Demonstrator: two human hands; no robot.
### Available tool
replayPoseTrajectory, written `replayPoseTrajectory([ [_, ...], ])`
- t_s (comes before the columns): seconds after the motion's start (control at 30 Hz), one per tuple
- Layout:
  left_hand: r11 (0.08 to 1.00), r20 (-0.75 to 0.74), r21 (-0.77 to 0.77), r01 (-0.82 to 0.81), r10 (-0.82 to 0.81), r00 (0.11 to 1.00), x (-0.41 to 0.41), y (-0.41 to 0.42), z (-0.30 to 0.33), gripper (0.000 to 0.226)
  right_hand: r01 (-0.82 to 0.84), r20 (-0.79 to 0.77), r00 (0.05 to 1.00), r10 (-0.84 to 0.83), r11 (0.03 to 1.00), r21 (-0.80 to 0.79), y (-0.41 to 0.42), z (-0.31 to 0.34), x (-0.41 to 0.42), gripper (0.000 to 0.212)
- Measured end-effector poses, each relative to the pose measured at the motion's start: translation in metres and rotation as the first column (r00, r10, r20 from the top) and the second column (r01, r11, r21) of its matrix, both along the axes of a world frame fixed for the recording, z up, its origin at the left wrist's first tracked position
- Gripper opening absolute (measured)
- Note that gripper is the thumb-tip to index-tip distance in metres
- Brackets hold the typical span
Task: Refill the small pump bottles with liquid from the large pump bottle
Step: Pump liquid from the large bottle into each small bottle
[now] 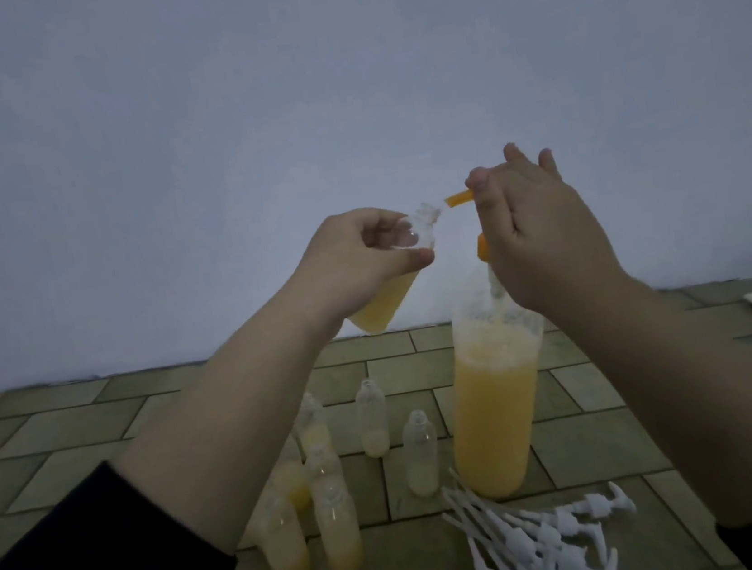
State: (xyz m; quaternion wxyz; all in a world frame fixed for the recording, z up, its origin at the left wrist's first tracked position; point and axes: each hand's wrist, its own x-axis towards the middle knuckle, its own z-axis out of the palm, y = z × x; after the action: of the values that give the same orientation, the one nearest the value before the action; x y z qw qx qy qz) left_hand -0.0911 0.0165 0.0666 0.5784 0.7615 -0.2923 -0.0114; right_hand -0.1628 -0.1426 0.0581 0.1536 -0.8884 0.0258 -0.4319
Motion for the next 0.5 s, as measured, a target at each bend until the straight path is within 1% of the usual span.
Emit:
replayPoseTrajectory([
  [0.07, 0.997, -0.1, -0.066, 0.045, -0.052, 0.994, 0.008, 0.008, -0.01, 0.039, -0.004, -0.004, 1.0, 0.004, 1.0, 0.006, -0.001, -0.002, -0.002, 0.055],
  [0.13, 0.993, -0.18, -0.108, 0.049, -0.068, 0.981, 0.014, 0.017, -0.021, 0.044, -0.011, 0.002, 1.0, 0.011, 1.0, 0.009, -0.002, -0.006, -0.003, 0.053],
  [0.2, 0.995, -0.225, -0.1, 0.02, -0.042, 0.973, 0.017, 0.025, -0.032, 0.047, -0.019, 0.015, 1.0, 0.019, 1.0, 0.016, -0.001, -0.007, -0.003, 0.052],
  [0.23, 0.998, -0.229, -0.07, 0.002, -0.018, 0.973, 0.017, 0.028, -0.038, 0.046, -0.021, 0.022, 1.0, 0.021, 0.999, 0.024, 0.0, -0.008, -0.003, 0.052],
  [0.3, 0.998, -0.19, 0.042, -0.041, 0.048, 0.981, 0.017, 0.035, -0.052, 0.046, -0.023, 0.037, 0.999, 0.022, 0.999, 0.043, 0.001, -0.008, -0.003, 0.051],
  [0.33, 0.991, -0.14, 0.12, -0.061, 0.078, 0.987, 0.017, 0.038, -0.058, 0.046, -0.026, 0.044, 0.999, 0.023, 0.998, 0.05, 0.001, -0.008, -0.002, 0.051],
  [0.43, 0.922, 0.037, 0.372, -0.103, 0.096, 0.995, 0.02, 0.043, -0.078, 0.039, -0.023, 0.062, 0.998, 0.019, 0.998, 0.054, 0.001, -0.013, -0.001, 0.052],
  [0.5, 0.874, 0.096, 0.471, -0.116, 0.08, 0.992, 0.02, 0.044, -0.092, 0.037, -0.025, 0.077, 0.997, 0.019, 0.997, 0.073, 0.001, -0.014, 0.001, 0.053],
])
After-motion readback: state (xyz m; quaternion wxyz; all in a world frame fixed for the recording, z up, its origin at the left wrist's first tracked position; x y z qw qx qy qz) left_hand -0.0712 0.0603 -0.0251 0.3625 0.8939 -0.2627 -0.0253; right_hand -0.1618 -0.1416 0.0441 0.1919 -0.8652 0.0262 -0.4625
